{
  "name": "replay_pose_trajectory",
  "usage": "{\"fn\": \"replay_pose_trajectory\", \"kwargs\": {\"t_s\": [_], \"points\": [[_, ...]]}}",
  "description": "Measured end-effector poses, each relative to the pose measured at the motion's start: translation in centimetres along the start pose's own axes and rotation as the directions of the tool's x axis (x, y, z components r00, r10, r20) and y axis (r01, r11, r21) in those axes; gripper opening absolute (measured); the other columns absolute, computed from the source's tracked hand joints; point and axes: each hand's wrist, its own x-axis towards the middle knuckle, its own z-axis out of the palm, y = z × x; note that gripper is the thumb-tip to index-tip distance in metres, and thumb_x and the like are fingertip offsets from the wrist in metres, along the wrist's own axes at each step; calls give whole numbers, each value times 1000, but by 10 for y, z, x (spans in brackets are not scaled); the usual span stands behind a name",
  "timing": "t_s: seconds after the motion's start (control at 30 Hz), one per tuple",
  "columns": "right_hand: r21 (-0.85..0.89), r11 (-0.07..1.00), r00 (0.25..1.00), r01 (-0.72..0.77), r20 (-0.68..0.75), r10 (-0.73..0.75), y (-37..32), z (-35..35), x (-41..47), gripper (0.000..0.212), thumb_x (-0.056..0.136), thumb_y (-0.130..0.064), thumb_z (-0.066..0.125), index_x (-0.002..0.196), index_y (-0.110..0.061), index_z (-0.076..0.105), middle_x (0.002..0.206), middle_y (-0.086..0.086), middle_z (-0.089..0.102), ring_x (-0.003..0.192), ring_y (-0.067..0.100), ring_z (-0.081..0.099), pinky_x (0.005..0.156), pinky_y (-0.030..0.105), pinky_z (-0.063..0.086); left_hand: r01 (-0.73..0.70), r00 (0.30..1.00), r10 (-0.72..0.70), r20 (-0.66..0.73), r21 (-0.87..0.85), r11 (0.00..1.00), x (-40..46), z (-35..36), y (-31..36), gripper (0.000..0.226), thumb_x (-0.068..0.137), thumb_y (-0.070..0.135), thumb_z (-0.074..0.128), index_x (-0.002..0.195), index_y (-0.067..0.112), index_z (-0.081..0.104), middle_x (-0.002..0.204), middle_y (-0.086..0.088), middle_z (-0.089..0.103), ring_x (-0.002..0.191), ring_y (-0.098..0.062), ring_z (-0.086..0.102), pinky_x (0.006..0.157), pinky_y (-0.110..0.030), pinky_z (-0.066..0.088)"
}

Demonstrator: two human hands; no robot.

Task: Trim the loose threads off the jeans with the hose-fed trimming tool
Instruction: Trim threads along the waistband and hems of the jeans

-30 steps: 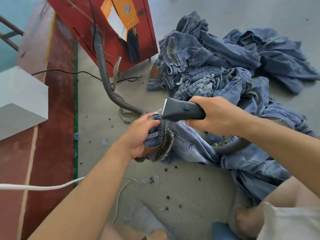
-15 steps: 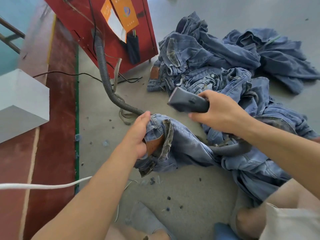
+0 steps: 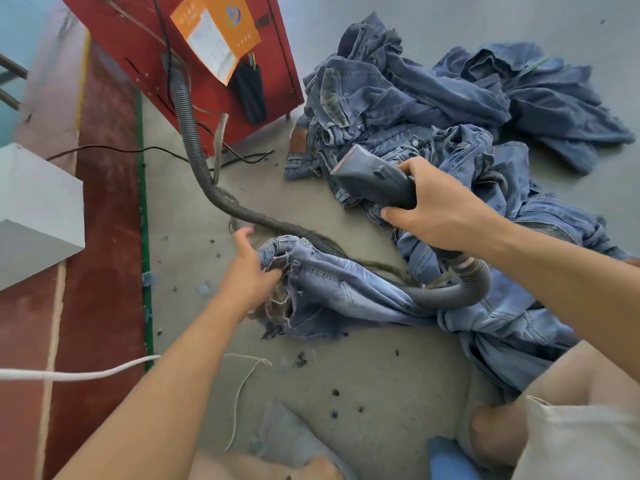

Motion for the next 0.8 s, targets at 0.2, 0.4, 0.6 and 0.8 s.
{"fn": "replay_pose_trajectory", "kwargs": {"t_s": [0.2,0.4,0.6,0.8], "points": [[-181,958,973,224,98,-209,4,-13,-2,33,89,-56,70,105,-30,57,79,-14,62,72,-3,59,61,13,39,284,939,-39,342,-706,649,-13,-3,24,35,101,14,62,132,-2,57,118,-29,67,91,-32,71,76,-46,63],[-269,927,923,262,349,-160,1,-4,-9,30,84,-67,65,86,-38,57,72,-16,65,70,-3,61,56,23,39,244,944,28,329,-754,609,-22,7,44,35,106,14,52,137,-3,54,122,-28,65,105,-36,64,93,-51,56],[-326,918,965,227,200,-167,-17,29,1,37,89,-63,64,97,-27,62,80,-12,63,74,11,58,58,21,35,171,968,19,251,-712,682,-20,6,50,11,107,15,52,111,12,62,103,-15,70,88,-24,70,77,-38,61],[-284,954,993,97,93,-73,-35,15,1,37,93,-60,63,85,-25,54,76,-6,61,68,11,57,56,30,39,247,951,15,308,-790,561,-21,4,54,18,109,10,47,122,4,57,102,-17,71,88,-26,72,79,-42,64]]}}
